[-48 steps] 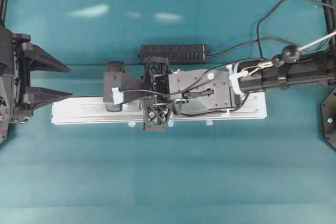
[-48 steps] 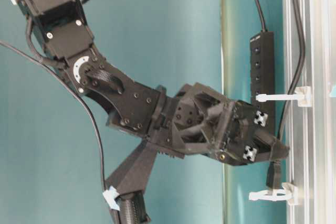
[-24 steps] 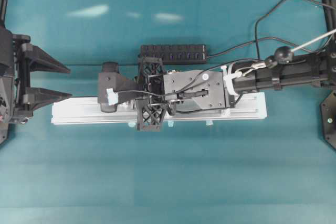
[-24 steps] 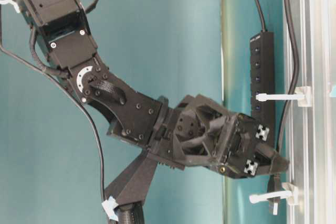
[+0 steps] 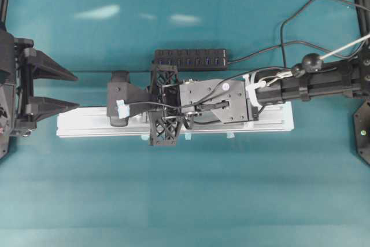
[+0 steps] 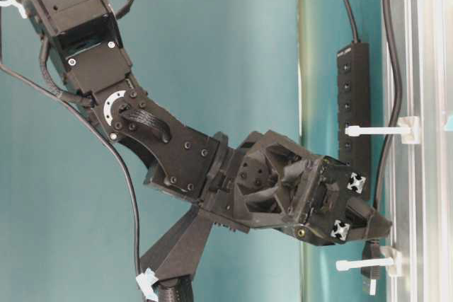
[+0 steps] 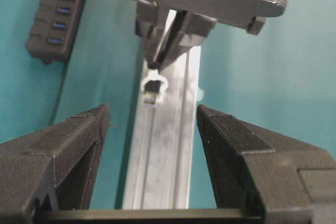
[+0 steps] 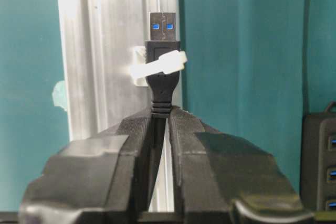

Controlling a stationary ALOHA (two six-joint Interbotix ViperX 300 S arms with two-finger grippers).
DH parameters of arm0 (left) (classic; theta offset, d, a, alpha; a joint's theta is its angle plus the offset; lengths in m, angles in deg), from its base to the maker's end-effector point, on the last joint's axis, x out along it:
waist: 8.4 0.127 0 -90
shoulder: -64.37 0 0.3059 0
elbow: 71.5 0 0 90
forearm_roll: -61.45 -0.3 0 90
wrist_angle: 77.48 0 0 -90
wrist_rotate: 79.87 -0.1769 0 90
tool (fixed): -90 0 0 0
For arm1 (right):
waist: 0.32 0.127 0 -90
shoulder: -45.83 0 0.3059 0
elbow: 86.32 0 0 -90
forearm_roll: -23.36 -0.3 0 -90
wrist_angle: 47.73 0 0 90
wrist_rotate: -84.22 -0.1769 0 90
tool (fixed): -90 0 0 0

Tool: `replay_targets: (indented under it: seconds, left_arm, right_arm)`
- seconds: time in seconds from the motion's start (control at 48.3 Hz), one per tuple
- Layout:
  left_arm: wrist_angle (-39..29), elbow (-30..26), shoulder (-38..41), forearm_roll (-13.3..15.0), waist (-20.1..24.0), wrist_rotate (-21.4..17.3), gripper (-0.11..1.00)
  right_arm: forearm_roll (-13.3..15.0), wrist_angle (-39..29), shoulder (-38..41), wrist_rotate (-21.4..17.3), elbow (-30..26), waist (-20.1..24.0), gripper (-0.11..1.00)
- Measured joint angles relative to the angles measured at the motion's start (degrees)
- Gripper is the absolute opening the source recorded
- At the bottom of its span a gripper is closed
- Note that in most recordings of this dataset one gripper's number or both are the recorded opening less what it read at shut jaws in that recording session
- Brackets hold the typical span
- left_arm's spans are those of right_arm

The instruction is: Pass the USB cable through three rings with both arms.

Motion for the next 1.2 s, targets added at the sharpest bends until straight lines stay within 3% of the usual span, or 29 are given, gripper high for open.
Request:
replay_targets:
  seconds: [0.352, 0.559, 0.89, 1.201]
  left_arm:
    - [0.09, 0.88, 0.09, 0.0, 0.0, 0.26, 0.69]
    - [1.58, 3.25, 2.29, 0.0, 0.0, 2.72, 0.69]
    - [12.74, 4.48, 14.59, -0.09, 0.0, 2.99, 0.69]
    - [21.18, 4.39, 26.19, -0.09, 0.0, -0.26, 0.7]
  right_arm:
    - [0.0, 2.9, 0.0, 0.0, -0.18, 0.09, -0.08]
    - [0.0, 3.43, 0.0, -0.09, 0.18, -0.09, -0.08]
    - [0.0, 3.96, 0.0, 0.0, 0.26, -0.18, -0.08]
    - [0.09, 4.92, 0.0, -0.09, 0.26, -0.18, -0.08]
